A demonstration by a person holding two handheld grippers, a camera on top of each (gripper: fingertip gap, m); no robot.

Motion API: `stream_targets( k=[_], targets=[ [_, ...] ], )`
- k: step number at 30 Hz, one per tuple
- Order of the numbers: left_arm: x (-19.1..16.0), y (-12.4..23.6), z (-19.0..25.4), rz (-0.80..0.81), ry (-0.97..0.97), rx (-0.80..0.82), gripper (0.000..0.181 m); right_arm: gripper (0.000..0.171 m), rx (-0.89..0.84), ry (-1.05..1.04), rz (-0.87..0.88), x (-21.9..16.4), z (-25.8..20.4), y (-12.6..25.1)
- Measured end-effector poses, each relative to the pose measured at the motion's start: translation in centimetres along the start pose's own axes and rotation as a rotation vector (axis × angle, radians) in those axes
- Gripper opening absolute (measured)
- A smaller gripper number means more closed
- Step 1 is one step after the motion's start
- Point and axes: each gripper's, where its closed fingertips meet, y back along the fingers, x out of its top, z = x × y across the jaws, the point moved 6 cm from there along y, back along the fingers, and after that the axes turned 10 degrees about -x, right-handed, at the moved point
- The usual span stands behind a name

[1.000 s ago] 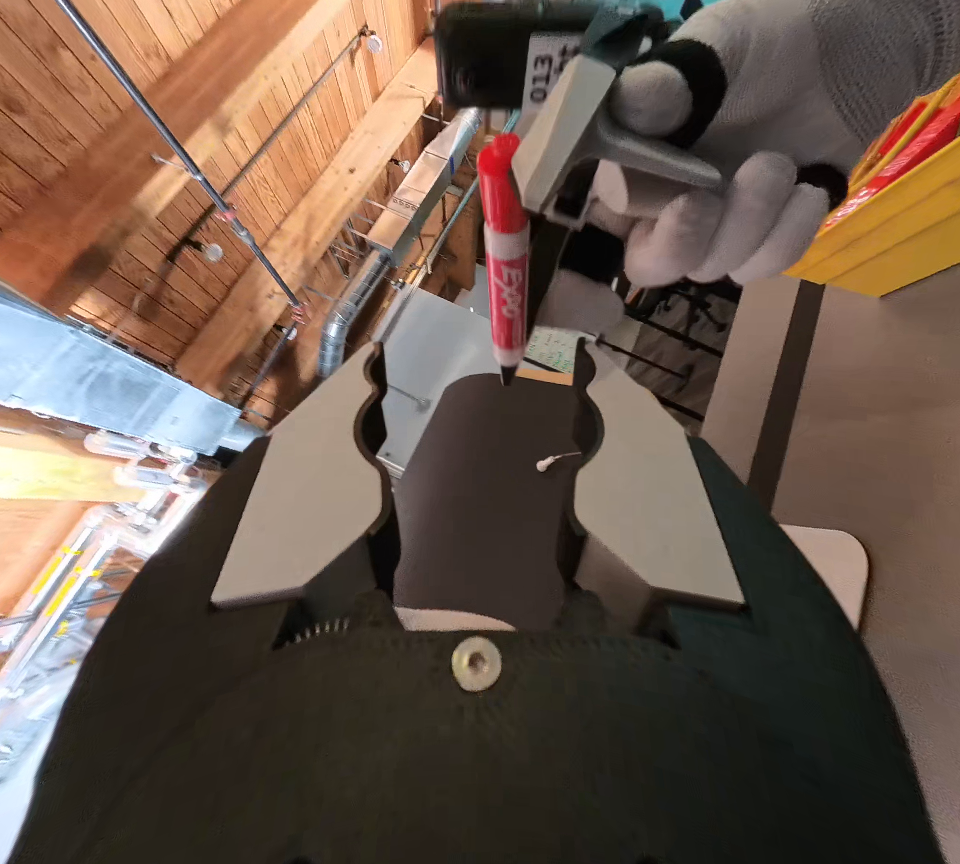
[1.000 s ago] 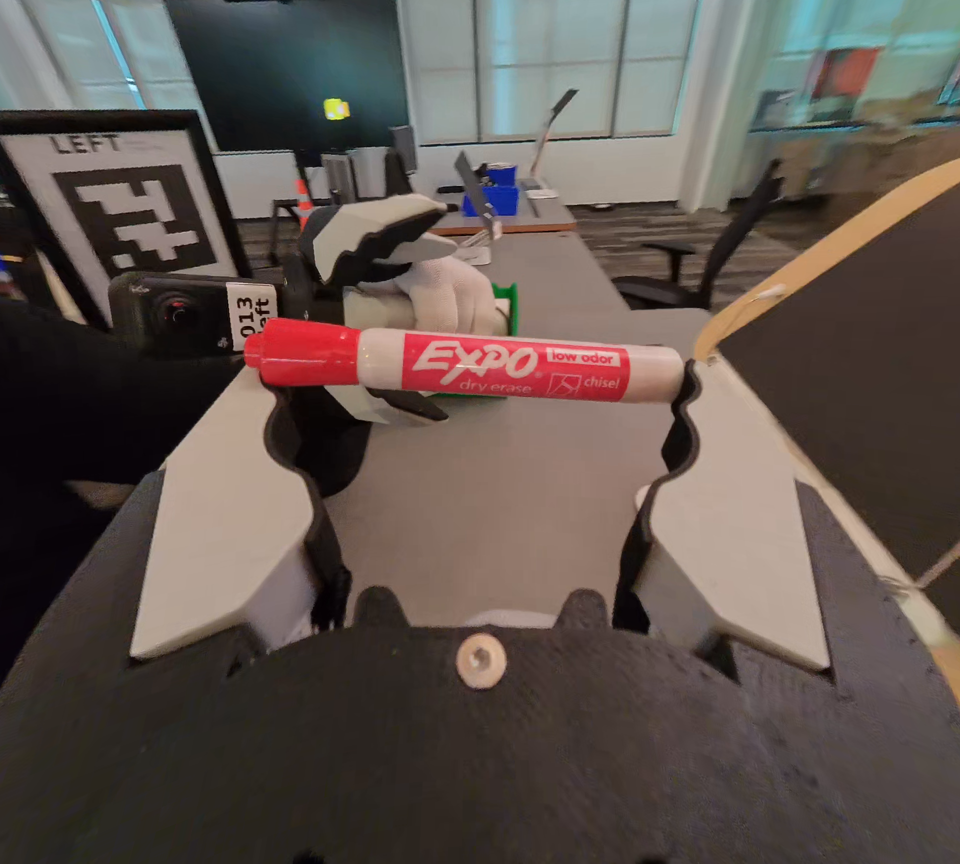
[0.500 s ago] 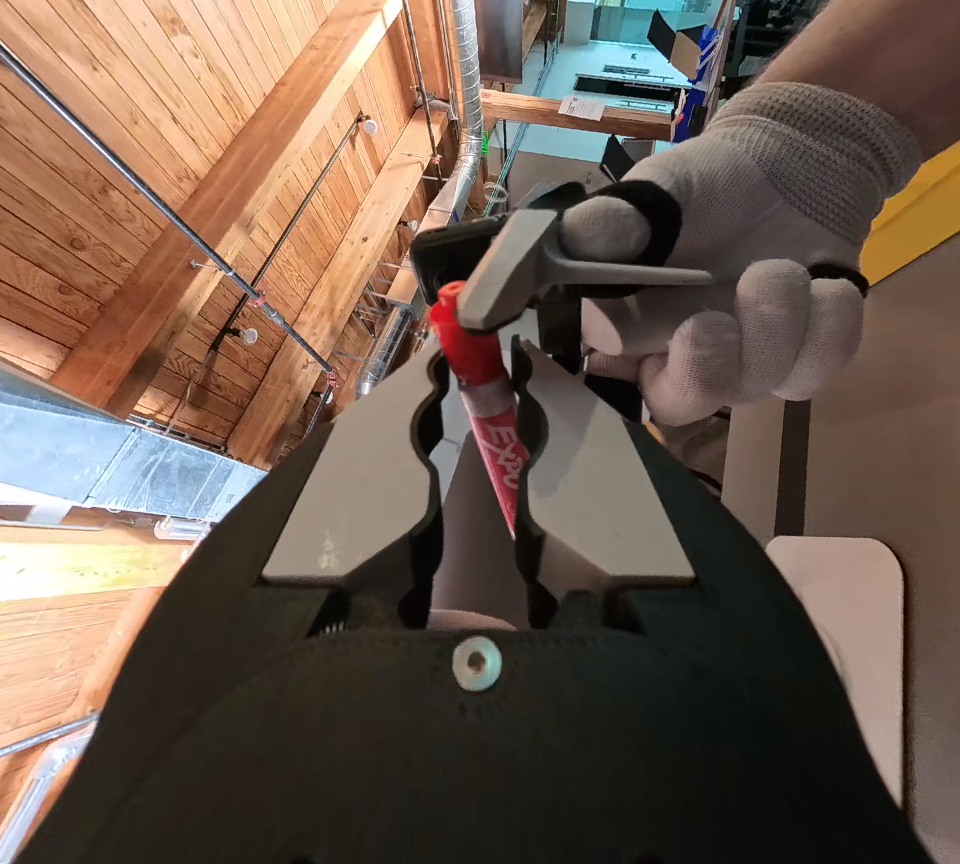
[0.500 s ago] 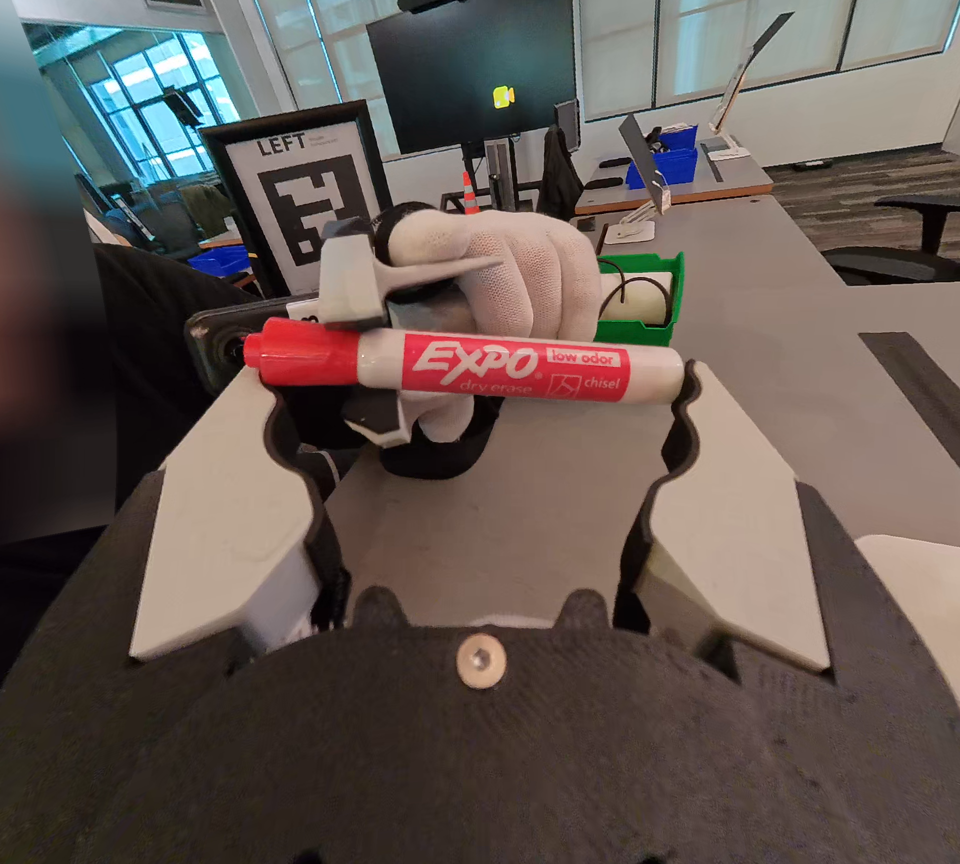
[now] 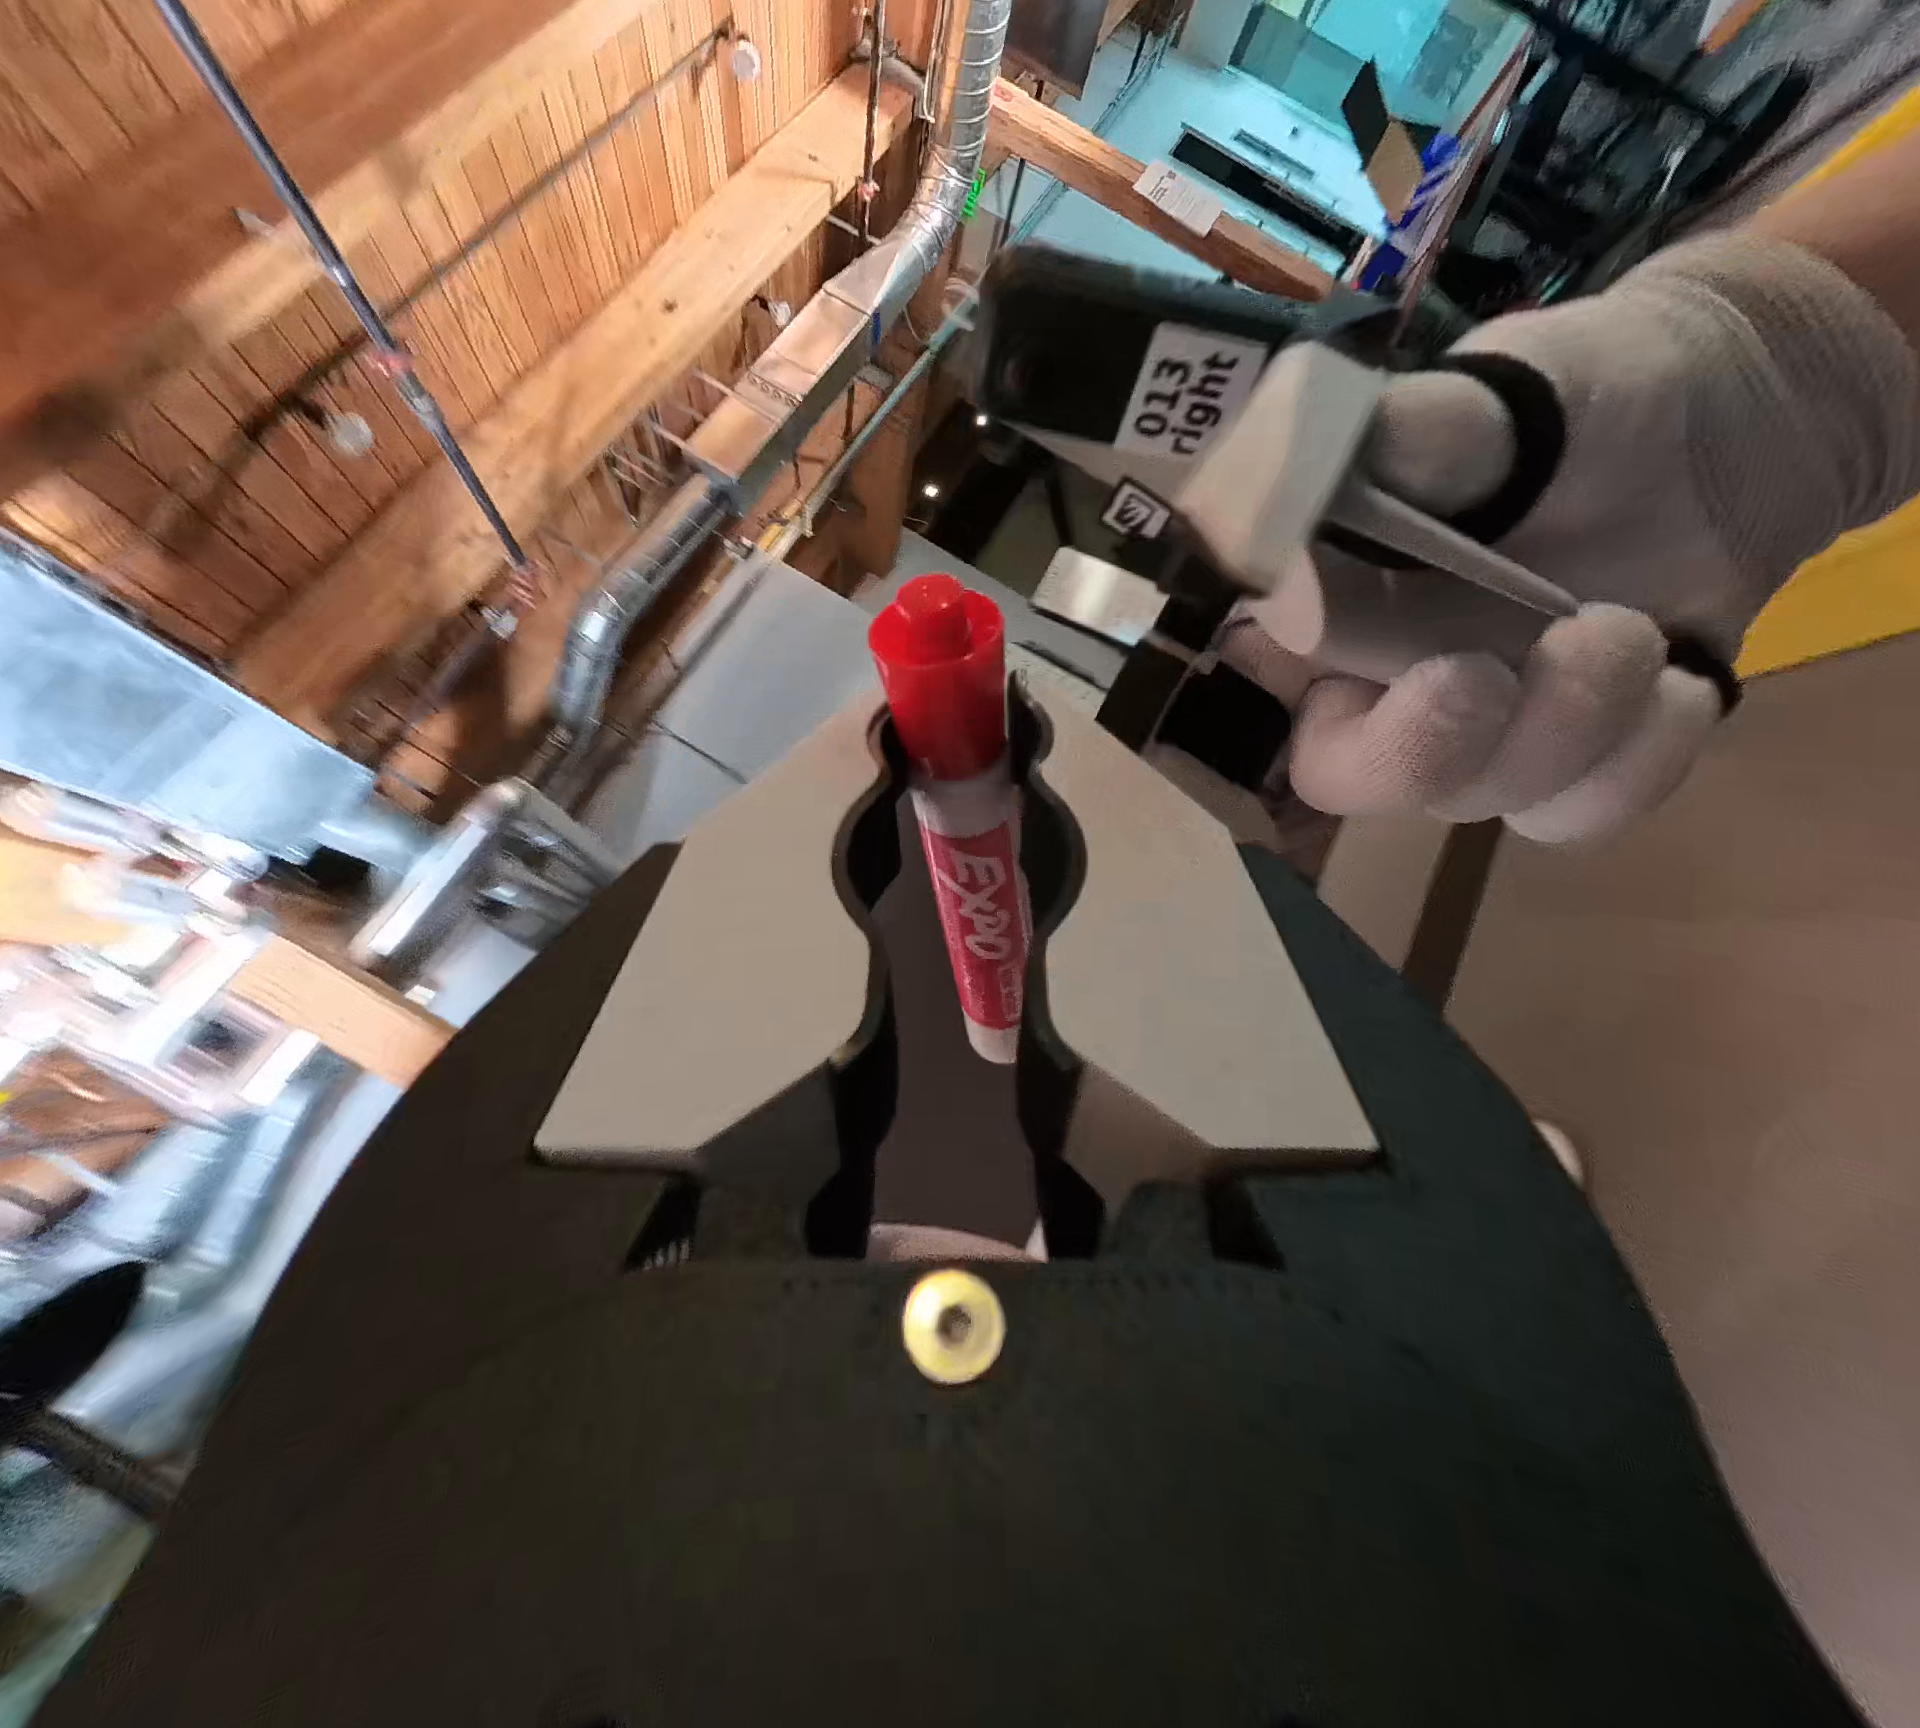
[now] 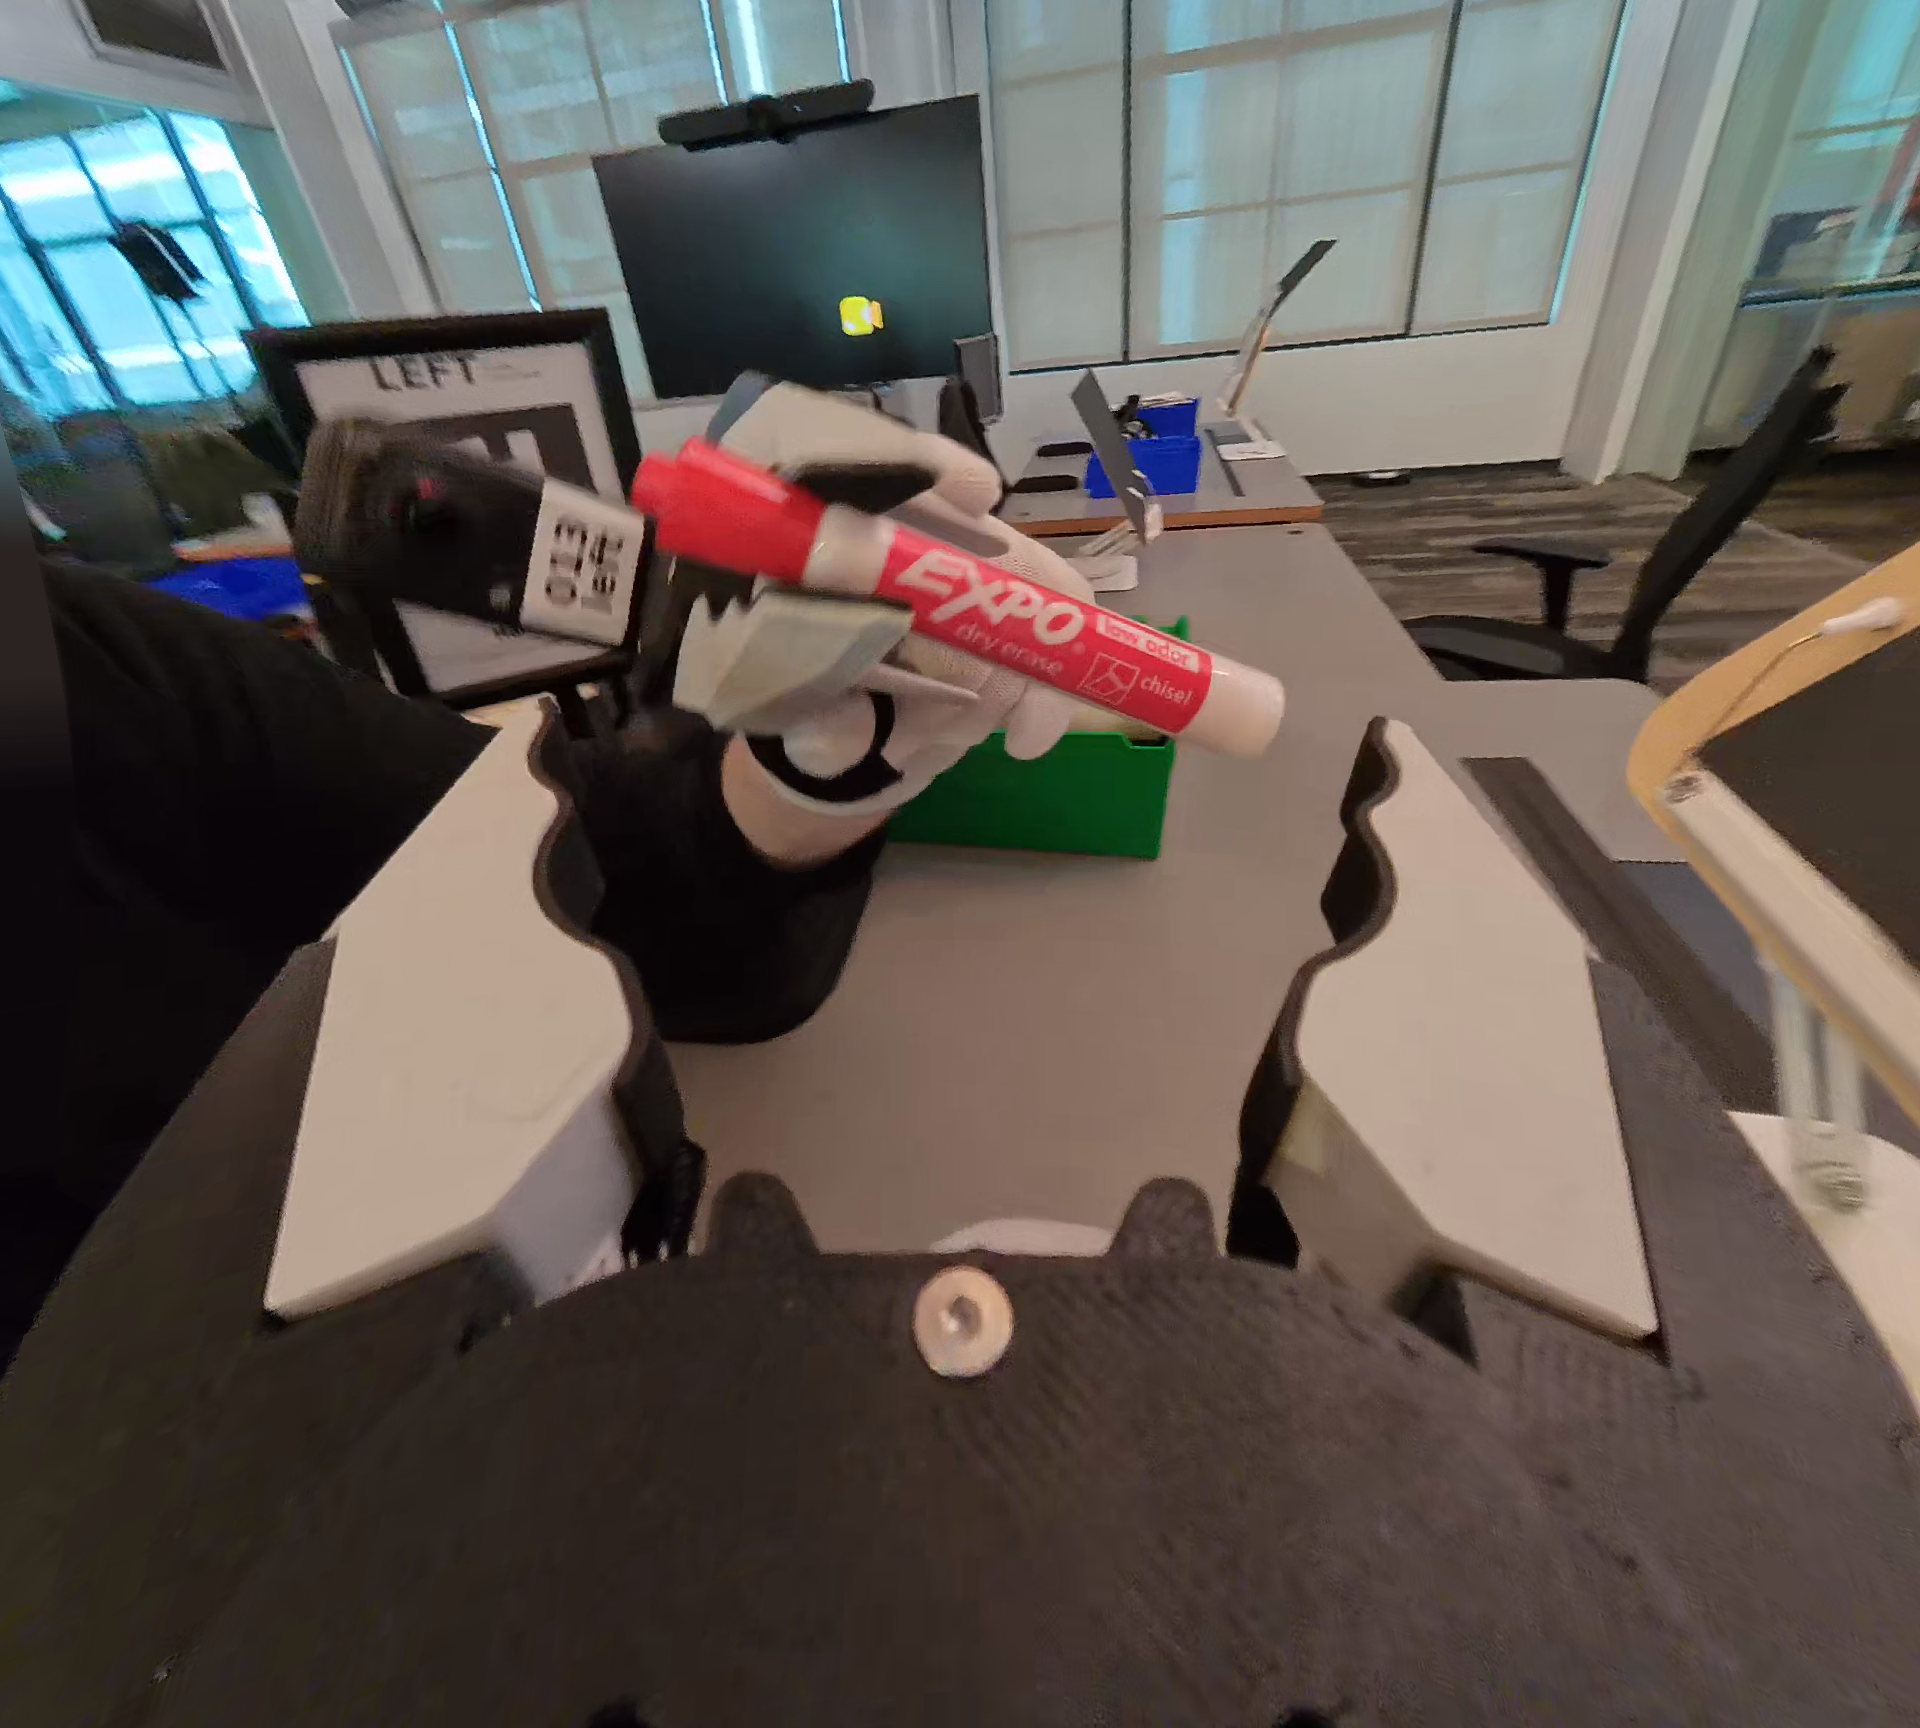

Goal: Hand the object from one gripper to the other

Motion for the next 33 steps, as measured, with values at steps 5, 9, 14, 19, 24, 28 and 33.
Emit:
stream_targets(
  k=[5, 9, 14, 19, 24, 28, 33],
  targets=[
    [-1.4, 0.6, -2.5, 0.072, 0.477, -0.161, 0.016, 0.114, -0.201, 0.356, -0.129, -0.1, -0.3, 0.3],
    [-1.8, 0.7, -2.7, 0.187, 0.818, -0.380, 0.016, 0.080, -0.280, 0.479, -0.171, -0.4, -0.6, -0.3],
    [-2.1, 0.2, -1.6, 0.186, 0.904, -0.494, 0.016, 0.046, -0.220, 0.423, -0.142, -0.7, -0.9, -0.8],
    [-2.2, -0.2, -1.1, 0.196, 0.938, -0.529, 0.017, 0.018, -0.210, 0.423, -0.159, -0.9, -1.2, -1.0],
    [-2.4, -0.3, -1.2, 0.196, 0.910, -0.477, 0.017, 0.017, -0.214, 0.356, -0.150, -0.7, -0.8, -0.9],
    [-2.9, -0.2, -2.1, 0.138, 0.699, -0.275, 0.049, 0.017, -0.216, 0.223, -0.090, 0.1, 0.1, -0.4],
    [-1.4, 1.0, -2.2, 0.071, 0.143, 0.026, 0.057, 0.017, -0.230, 0.022, 0.060, 1.7, 1.7, 1.2]
  ],
)
